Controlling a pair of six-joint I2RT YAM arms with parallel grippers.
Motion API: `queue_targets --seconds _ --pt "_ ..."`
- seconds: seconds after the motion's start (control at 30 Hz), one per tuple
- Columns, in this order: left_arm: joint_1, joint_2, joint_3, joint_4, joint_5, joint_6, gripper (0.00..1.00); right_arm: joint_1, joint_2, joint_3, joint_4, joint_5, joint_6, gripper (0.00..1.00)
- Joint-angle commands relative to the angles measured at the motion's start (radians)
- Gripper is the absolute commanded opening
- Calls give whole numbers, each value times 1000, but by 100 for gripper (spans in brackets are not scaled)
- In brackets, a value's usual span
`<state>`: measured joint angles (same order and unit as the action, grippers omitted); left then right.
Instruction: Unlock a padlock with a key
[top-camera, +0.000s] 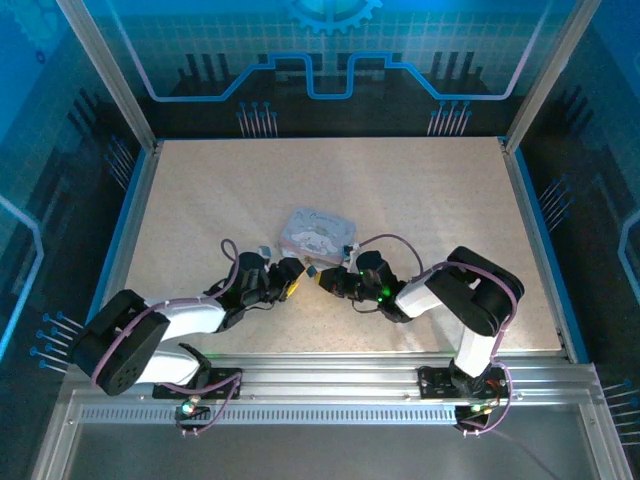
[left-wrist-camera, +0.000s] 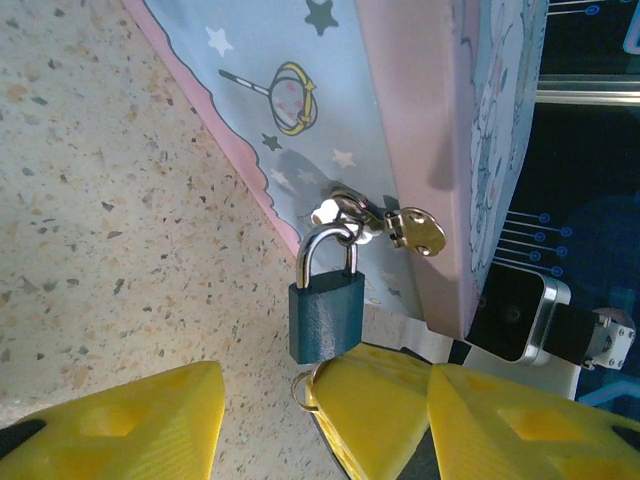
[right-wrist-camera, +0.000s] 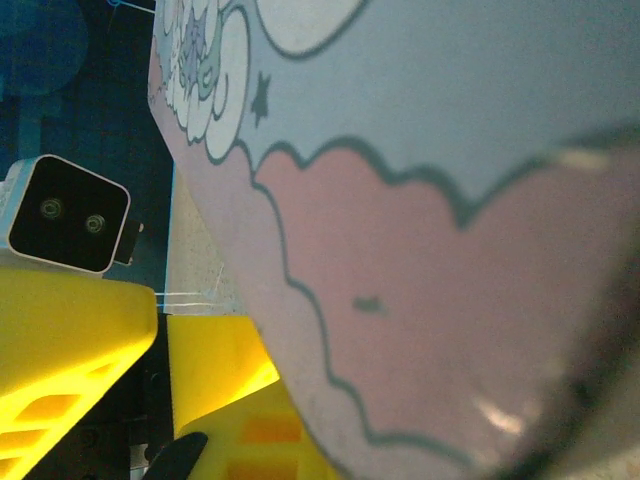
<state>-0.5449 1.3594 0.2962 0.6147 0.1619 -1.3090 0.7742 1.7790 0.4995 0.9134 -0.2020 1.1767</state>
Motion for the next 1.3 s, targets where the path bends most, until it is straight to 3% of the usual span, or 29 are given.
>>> queue_targets --seconds 0.0,0.5,0.9,1.17,1.27 --pt "8 32 12 56 9 -9 57 19 13 25 15 -18 27 0" --pt "7 159 49 171 51 -30 48 22 7 35 6 -20 30 0" --pt "7 224 60 240 67 -52 28 21 -1 36 0 -16 37 0" --pt "7 213 57 239 67 -48 13 22 -11 31 -2 -10 40 8" --pt "7 202 57 231 65 -43 12 22 -19 28 -5 -3 37 15"
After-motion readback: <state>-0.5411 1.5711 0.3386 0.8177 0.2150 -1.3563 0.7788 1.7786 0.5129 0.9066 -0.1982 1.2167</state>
